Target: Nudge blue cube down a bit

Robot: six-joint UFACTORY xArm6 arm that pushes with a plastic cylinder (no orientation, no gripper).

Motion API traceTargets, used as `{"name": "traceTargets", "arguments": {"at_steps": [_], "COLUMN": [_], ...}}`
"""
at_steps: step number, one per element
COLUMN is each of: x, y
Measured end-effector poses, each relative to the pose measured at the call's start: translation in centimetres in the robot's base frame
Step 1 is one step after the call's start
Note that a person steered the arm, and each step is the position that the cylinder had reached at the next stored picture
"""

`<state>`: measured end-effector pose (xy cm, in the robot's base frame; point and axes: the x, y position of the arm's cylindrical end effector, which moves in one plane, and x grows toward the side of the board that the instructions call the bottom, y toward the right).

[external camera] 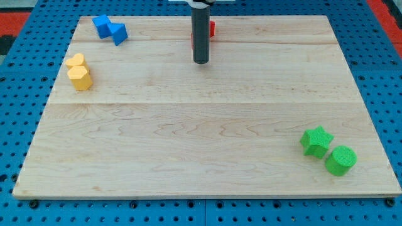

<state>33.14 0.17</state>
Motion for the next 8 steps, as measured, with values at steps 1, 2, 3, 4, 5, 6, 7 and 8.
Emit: {"name": "traceTargets", "arguments": {"at_steps": [1, 2, 3, 4, 5, 6, 7, 8], "x": [1.2, 2.2, -0.7, -2.8, -6.6, -6.9, -10.9, -14.0], "y": [-2.1, -9.8, -17.1, -18.3, -23.1, -29.4, -30.5, -29.4]}}
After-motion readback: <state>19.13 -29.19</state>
